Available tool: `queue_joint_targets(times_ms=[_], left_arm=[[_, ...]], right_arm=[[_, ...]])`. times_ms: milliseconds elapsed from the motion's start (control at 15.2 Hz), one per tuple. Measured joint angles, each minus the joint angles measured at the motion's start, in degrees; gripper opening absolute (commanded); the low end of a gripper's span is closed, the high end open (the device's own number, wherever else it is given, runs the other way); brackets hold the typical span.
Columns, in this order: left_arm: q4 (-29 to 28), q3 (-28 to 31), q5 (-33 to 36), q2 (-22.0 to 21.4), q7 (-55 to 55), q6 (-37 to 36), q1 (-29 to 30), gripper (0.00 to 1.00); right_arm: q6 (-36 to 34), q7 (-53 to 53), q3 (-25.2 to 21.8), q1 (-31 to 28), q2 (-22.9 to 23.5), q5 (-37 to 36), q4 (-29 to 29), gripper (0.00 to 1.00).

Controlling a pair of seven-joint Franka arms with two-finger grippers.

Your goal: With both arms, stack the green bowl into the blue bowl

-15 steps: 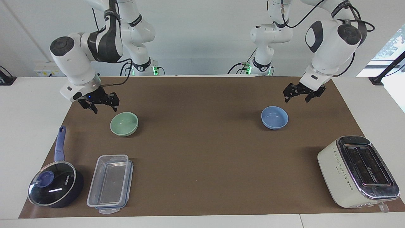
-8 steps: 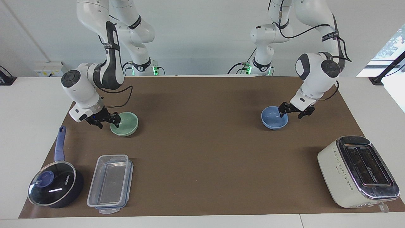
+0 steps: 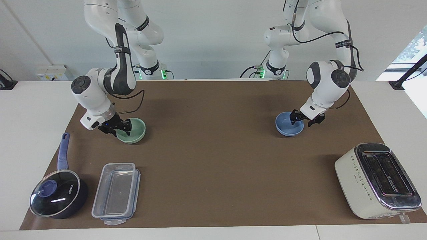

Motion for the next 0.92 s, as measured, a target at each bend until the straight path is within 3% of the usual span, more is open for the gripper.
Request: queue_joint_targets(times_ms=[66, 132, 197, 395, 592, 724, 921], left_arm=[[-0.19, 0.00, 0.00, 0.00, 0.12, 0.01, 0.00, 0.08], [-0.37, 0.00, 0.00, 0.00, 0.25, 0.02, 0.00, 0.00], [-0.49, 0.00, 0.00, 0.00, 0.38, 0.02, 0.00, 0.00], [-0.47, 0.06, 0.00, 0.00, 0.85, 0.05, 0.07, 0.00], [1.95, 0.04, 0.01, 0.05, 1.11, -0.99, 0.02, 0.00], [8.54, -0.18, -0.04, 0.59, -0.20, -7.73, -0.88, 0.00], [20.51, -0.54, -0.60, 3.34, -9.55, -16.96, -8.02, 0.00]], right_arm=[[0.38, -0.64, -0.08, -0.05, 0.00, 0.00, -0.39, 0.36], [0.42, -1.00, -0.16, -0.06, -0.01, 0.00, -0.52, 0.21], [0.42, -1.14, -0.17, -0.06, -0.03, 0.00, -0.55, 0.02], [0.28, -1.28, -0.14, -0.05, -0.14, 0.04, -0.58, 0.00], [-5.40, -1.56, -0.06, -0.02, -1.55, 0.34, 1.40, 0.00], [-10.70, -1.58, 0.01, 0.08, -1.47, 0.34, 5.16, 0.00], [-16.91, -1.59, 0.14, 0.35, -1.43, 0.34, 10.57, 0.00]])
